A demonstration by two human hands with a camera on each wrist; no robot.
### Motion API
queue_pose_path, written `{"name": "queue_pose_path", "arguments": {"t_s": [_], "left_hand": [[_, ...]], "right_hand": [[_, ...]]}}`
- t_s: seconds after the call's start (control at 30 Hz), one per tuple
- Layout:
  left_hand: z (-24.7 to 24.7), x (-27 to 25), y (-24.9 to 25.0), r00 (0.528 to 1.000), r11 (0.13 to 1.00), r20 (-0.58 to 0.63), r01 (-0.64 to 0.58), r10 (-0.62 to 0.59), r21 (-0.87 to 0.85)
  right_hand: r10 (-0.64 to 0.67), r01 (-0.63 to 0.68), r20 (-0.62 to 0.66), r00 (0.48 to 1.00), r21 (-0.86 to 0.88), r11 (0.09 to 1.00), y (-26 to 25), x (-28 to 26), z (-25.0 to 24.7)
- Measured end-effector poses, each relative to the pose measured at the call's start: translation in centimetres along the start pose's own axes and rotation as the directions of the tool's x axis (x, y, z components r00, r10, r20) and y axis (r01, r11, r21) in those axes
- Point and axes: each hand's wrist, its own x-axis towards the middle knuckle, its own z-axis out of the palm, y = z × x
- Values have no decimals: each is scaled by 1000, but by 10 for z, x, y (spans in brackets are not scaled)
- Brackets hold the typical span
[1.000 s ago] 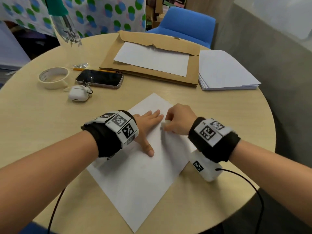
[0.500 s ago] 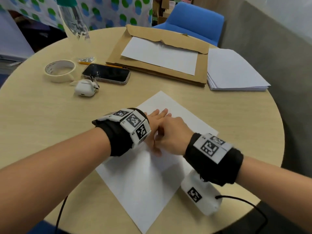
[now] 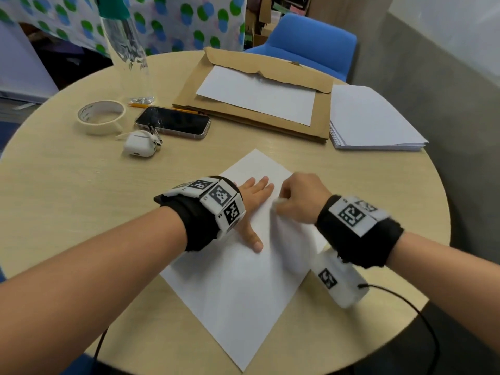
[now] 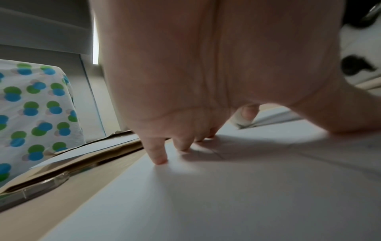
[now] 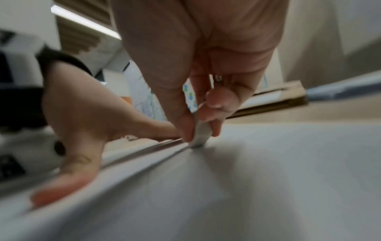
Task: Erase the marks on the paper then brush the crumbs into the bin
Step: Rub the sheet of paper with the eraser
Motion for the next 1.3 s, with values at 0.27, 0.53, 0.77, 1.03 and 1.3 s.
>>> {"name": "queue_pose_path", "arguments": {"t_s": [0.27, 0.53, 0.77, 1.03, 1.3], "left_hand": [[2, 1, 2, 999, 1000, -33, 5, -5, -5], [4, 4, 2, 999, 1000, -38, 26, -26, 4], [0, 1, 2, 1000, 1000, -10, 23, -23, -11], [1, 1, 3, 1000, 1000, -7, 21, -21, -4], [0, 1, 4, 1000, 1000, -5, 27, -27, -17]], "right_hand": [[-101, 100, 110, 989, 6, 995, -8, -20, 12], [-69, 69, 25, 997, 3, 998, -5, -17, 17], [23, -22, -8, 1000, 52, 998, 14, 8, -8], [-132, 133, 210, 969, 10, 991, 3, -29, 6], [-98, 98, 32, 995, 7, 995, 10, -26, 11]]}}
